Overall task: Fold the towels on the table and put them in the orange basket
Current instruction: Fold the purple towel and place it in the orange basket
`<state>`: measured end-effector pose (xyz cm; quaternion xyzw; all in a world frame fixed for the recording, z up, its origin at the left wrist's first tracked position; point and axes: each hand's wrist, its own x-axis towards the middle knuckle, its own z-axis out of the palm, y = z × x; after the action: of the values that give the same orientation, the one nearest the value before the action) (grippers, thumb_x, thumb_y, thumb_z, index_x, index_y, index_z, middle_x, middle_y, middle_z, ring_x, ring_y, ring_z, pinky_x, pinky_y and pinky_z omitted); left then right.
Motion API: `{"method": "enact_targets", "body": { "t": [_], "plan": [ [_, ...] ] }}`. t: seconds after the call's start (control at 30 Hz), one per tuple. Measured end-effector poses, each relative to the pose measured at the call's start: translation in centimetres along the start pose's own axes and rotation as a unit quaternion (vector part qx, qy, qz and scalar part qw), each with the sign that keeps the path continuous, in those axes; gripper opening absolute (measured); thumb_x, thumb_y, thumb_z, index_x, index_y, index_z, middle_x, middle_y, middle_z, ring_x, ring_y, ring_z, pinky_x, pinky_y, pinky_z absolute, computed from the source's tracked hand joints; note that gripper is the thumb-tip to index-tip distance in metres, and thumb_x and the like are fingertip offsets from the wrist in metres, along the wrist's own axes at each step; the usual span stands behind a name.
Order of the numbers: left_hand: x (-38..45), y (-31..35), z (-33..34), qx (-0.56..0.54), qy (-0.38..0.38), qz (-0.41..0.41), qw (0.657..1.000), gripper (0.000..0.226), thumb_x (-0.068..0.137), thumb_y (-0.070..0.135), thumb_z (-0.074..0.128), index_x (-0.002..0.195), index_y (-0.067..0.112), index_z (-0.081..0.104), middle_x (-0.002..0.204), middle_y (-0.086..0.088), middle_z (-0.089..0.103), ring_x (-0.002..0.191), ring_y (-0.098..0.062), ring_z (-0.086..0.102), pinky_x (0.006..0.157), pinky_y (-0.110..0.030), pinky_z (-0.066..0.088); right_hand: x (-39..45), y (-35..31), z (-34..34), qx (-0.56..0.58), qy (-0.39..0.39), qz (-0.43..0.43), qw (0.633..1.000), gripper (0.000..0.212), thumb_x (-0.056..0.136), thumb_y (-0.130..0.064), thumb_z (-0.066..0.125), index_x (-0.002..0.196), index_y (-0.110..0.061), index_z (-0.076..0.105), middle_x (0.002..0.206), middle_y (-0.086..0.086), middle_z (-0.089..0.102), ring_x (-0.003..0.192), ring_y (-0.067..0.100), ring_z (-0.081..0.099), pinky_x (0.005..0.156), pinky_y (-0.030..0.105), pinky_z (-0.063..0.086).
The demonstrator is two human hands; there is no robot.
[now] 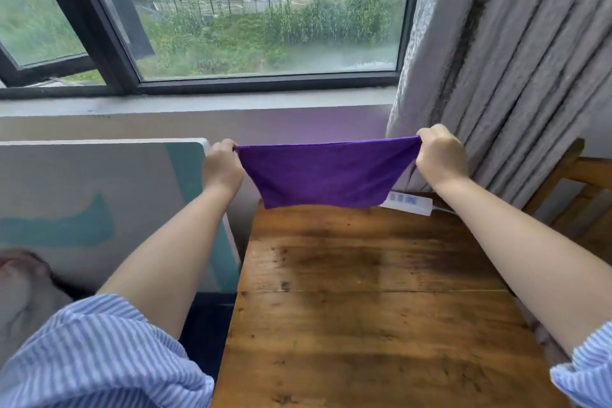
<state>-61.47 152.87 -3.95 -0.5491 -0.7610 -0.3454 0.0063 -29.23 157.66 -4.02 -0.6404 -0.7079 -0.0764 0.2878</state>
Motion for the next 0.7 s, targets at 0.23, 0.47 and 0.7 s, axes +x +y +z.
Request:
{"method": "enact_targets", "body": {
  "t": [0.23,0.47,0.7],
  "plan": [
    [-6.8,-6.9,4.6,0.273,-0.294,0.127,0.907,0.028,0.096,0.017,0.039,0.115,0.016,0.061,0.116,-0.010,0.059,0.109,-0.029,0.055,0.081,-0.035,0.046,-10.8,5.4,4.8,-0.094,-0.128,-0.259,0.953,0.025,0.064,-0.004,0.037,0.056,0.003,0.060,0.056,0.020,0.058,0.050,0.033,0.061,0.036,0.028,0.049],
    [-18.3,-11.2,10.7,0.367,-0.487,0.242,0.755,0.027,0.093,0.014,0.045,0.116,0.017,0.059,0.120,-0.004,0.058,0.116,-0.024,0.051,0.084,-0.033,0.047,-23.2,8.6,8.8,-0.220,-0.430,-0.227,0.846,0.022,0.080,-0.010,0.054,0.101,-0.006,0.058,0.107,0.010,0.058,0.103,0.026,0.054,0.077,0.030,0.048],
    [-24.9,-13.9,13.0,0.354,-0.588,0.261,0.679,0.028,0.091,0.011,0.046,0.116,0.013,0.059,0.121,-0.005,0.056,0.115,-0.023,0.049,0.089,-0.031,0.048,-29.7,9.2,10.6,-0.265,-0.531,-0.222,0.774,0.029,0.087,-0.008,0.042,0.113,-0.010,0.054,0.120,0.005,0.052,0.117,0.024,0.044,0.088,0.032,0.041]
  ]
}}
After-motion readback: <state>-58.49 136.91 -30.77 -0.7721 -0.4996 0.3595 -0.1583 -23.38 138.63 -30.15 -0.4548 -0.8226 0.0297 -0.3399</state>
